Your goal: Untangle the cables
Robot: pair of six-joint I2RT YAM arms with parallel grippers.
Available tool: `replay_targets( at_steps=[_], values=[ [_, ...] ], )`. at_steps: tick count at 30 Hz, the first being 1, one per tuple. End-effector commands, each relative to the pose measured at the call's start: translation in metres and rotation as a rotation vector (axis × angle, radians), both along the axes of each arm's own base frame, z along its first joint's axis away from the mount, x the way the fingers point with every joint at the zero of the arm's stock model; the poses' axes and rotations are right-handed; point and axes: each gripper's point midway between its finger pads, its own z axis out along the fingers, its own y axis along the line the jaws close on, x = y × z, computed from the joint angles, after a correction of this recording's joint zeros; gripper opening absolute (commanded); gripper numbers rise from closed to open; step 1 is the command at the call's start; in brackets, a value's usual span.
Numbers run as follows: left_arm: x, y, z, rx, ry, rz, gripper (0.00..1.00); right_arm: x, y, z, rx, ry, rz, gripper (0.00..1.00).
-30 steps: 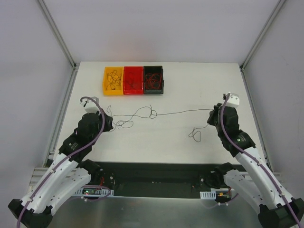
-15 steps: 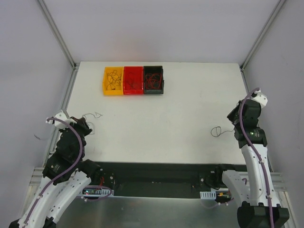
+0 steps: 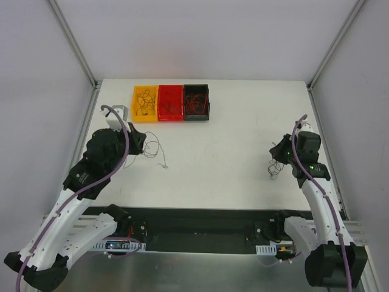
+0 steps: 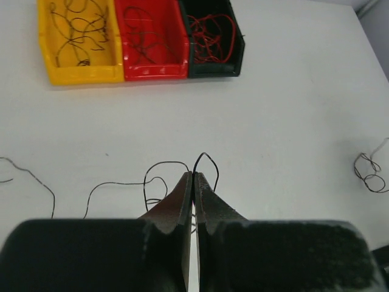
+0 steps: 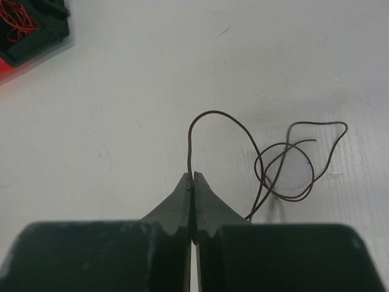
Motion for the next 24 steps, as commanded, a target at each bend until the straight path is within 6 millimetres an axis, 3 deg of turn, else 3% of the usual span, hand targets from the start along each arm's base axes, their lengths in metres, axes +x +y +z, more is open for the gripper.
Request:
replay_targets(
  at_steps=[1,6,8,10,13,18,20,24],
  values=[
    [-0.007,-0.037,0.029,-0.123,-0.019,-0.176,0.0,0.011,0.011,0.008,0.039,-0.063,0.049,0.0],
    [-0.004,-0.043,-0.002,-0.131,0.066,-0.174,0.0,0.012,0.006,-0.005,0.023,-0.052,0.026,0.0],
    [-0.002,-0.035,-0.018,-0.103,0.082,-0.131,0.02,0.013,0.005,-0.01,0.022,-0.044,0.024,0.0],
    [0.002,-0.022,-0.034,-0.065,0.092,-0.059,0.12,0.016,0.007,-0.012,0.03,-0.047,0.031,0.0],
    [0.007,-0.011,-0.051,-0.029,0.12,0.006,0.13,0.019,0.013,-0.017,0.06,-0.039,0.044,0.0],
    [0.017,0.004,-0.06,-0.037,0.15,0.104,0.19,0.022,0.017,-0.028,0.089,-0.017,0.051,0.0],
    [0.022,0.009,-0.062,-0.036,0.163,0.129,0.4,0.023,0.018,-0.03,0.097,-0.017,0.052,0.0],
    [0.034,0.017,-0.08,-0.005,0.236,0.157,0.94,0.022,0.022,-0.035,0.115,-0.012,0.066,0.0]
  ],
)
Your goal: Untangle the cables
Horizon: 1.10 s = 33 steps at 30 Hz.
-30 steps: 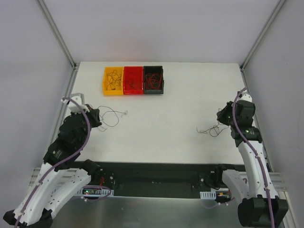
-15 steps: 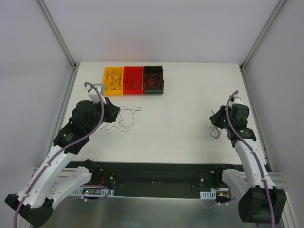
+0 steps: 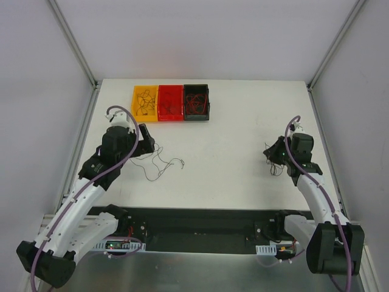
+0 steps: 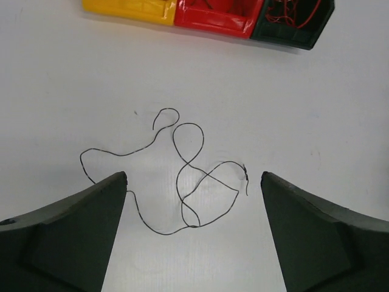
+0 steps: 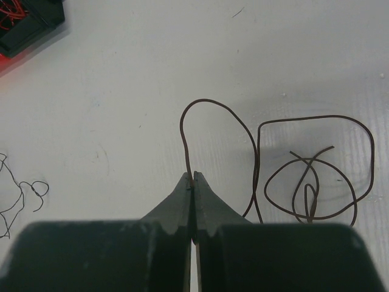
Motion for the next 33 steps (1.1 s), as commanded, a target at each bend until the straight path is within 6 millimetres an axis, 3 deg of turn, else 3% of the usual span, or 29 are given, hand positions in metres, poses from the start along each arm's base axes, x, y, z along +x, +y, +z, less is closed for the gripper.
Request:
replay_targets(
  at_steps=[1,3,7,14,17,25,28,33],
  values=[
    [0.016,0.01,-0.014,0.004,0.08,0.053,0.99,0.008,0.009,0.007,0.043,-0.054,0.025,0.0],
    [0.021,0.007,-0.043,-0.061,0.234,0.045,0.99,0.008,0.01,0.006,0.049,-0.053,0.028,0.0],
    [0.019,0.006,-0.078,-0.247,0.473,0.06,0.99,0.007,0.011,0.005,0.054,-0.054,0.038,0.01],
    [0.007,-0.011,-0.113,-0.368,0.545,0.065,0.99,0.006,0.01,0.009,0.047,-0.068,0.034,0.0],
    [-0.001,-0.003,-0.131,-0.357,0.575,0.137,0.99,0.005,0.011,0.009,0.051,-0.072,0.042,0.0],
    [-0.011,0.039,-0.138,-0.279,0.425,0.356,0.99,0.004,0.013,0.008,0.055,-0.067,0.052,0.0],
    [0.004,0.029,-0.132,-0.281,0.356,0.256,0.99,0.004,0.015,0.009,0.059,-0.068,0.062,0.01],
    [0.024,0.009,-0.141,-0.346,0.302,0.153,0.98,0.003,0.016,0.01,0.058,-0.074,0.072,0.01]
  ],
)
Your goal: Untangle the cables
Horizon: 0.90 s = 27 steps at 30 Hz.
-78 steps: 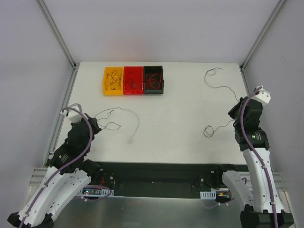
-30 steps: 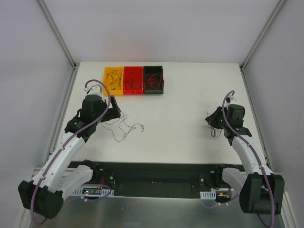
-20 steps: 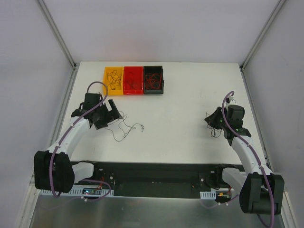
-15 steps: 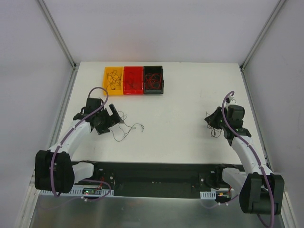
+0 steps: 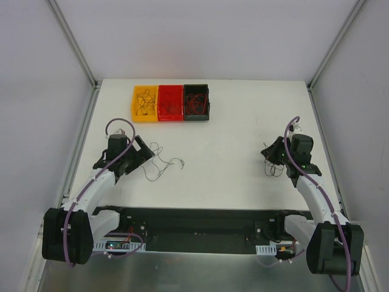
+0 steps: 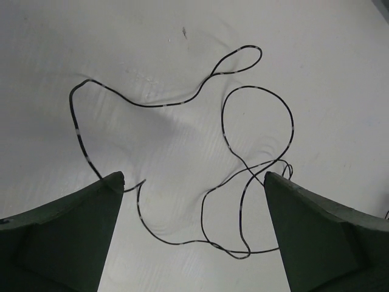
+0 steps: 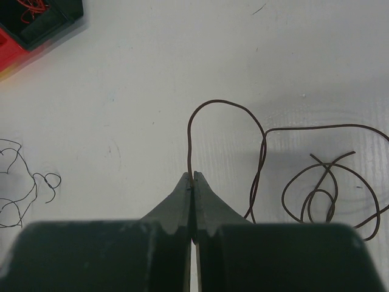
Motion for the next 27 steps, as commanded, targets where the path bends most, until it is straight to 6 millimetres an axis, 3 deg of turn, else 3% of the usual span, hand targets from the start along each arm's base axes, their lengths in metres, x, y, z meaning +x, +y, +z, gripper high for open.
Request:
replay_targets(
  at_steps=[1,4,7,12,14,16,18,21,23,27],
  values=[
    [0.023,-0.013,-0.004,-0.034,-0.128,-0.068,0.97,0.002,0.005,0.009,0.008,-0.048,0.029,0.01],
    [0.028,-0.009,-0.011,-0.002,-0.144,-0.068,0.94,0.001,0.005,0.009,0.005,-0.052,0.028,0.01],
    [0.03,-0.013,-0.02,-0.01,-0.127,-0.092,0.84,0.001,0.006,0.008,0.011,-0.052,0.033,0.01],
    [0.033,-0.03,-0.021,-0.065,-0.133,-0.149,0.46,0.001,0.013,0.004,0.01,-0.033,0.064,0.05],
    [0.034,-0.037,-0.014,-0.083,-0.149,-0.182,0.2,0.0,0.02,0.003,-0.024,-0.029,0.103,0.14],
    [0.033,-0.044,-0.004,-0.101,-0.177,-0.218,0.09,-0.002,0.023,0.004,-0.088,-0.009,0.131,0.27],
    [0.031,-0.05,0.009,-0.106,-0.221,-0.255,0.04,-0.004,0.023,0.004,-0.158,0.021,0.142,0.46],
    [0.025,-0.059,0.034,-0.089,-0.302,-0.325,0.0,-0.004,0.023,0.014,-0.239,0.032,0.151,0.67],
    [0.018,-0.068,0.05,-0.096,-0.352,-0.392,0.0,-0.006,0.02,0.02,-0.282,0.03,0.142,0.76],
    [-0.001,-0.089,0.075,-0.117,-0.405,-0.532,0.0,-0.007,0.021,0.042,-0.325,-0.032,0.125,0.85]
  ],
)
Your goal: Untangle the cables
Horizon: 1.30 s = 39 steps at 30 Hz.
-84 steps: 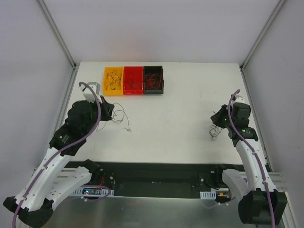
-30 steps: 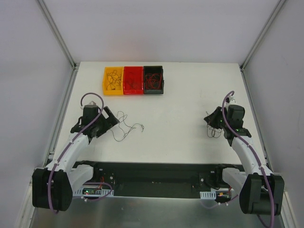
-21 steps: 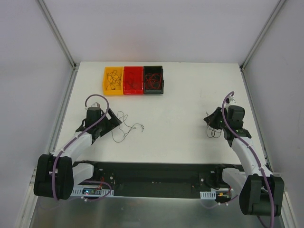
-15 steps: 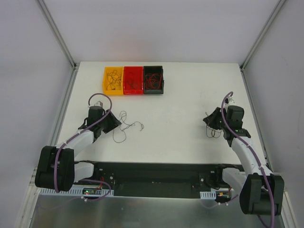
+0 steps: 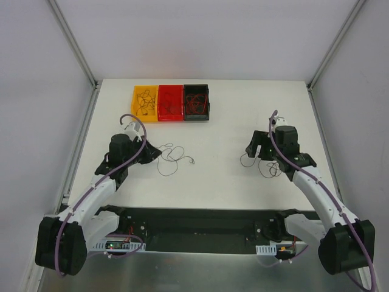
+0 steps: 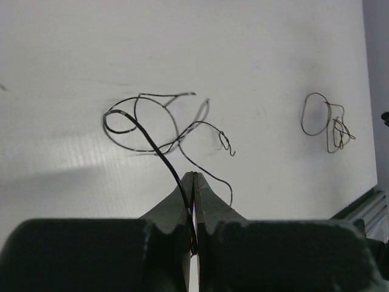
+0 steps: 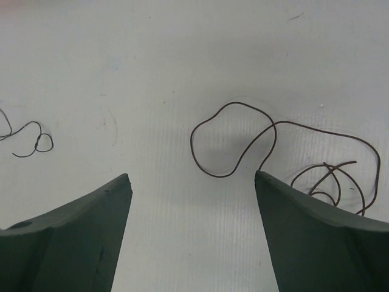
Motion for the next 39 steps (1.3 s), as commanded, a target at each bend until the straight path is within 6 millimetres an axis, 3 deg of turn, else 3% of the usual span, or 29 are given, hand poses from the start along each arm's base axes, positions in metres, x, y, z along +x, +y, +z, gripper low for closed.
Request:
replay_targets(
  at_steps=[1,4,8,12,13,17,23,30,35,39],
  values=[
    [-0.018,-0.026,0.038,-0.005,-0.104,-0.188,0.0,0.001,-0.006,0.033,-0.074,-0.101,-0.019,0.87],
    [-0.029,-0.039,0.049,-0.019,-0.118,-0.248,0.0,-0.001,0.031,0.046,0.048,-0.141,0.108,0.89],
    [-0.042,-0.064,0.053,-0.009,-0.101,-0.343,0.0,-0.009,0.089,0.046,0.252,-0.109,0.24,0.89],
    [-0.046,-0.082,0.035,0.046,-0.048,-0.371,0.0,-0.019,0.144,0.038,0.478,-0.022,0.334,0.89],
    [-0.043,-0.083,0.029,0.058,-0.024,-0.358,0.06,-0.02,0.153,0.038,0.521,-0.017,0.34,0.89],
    [-0.03,-0.077,-0.01,0.174,0.082,-0.337,0.22,-0.023,0.172,0.02,0.518,0.04,0.361,0.89],
    [-0.019,-0.085,-0.026,0.224,0.178,-0.377,0.28,-0.033,0.196,-0.002,0.556,0.122,0.448,0.89],
    [-0.019,-0.067,-0.024,0.277,0.127,-0.312,0.68,-0.029,0.206,-0.025,0.479,0.169,0.501,0.88],
    [-0.025,-0.063,-0.025,0.253,0.162,-0.262,0.94,-0.02,0.218,-0.039,0.467,0.212,0.519,0.73],
    [-0.034,-0.065,-0.027,0.199,0.209,-0.241,0.95,-0.01,0.226,-0.049,0.455,0.233,0.508,0.56]
  ],
)
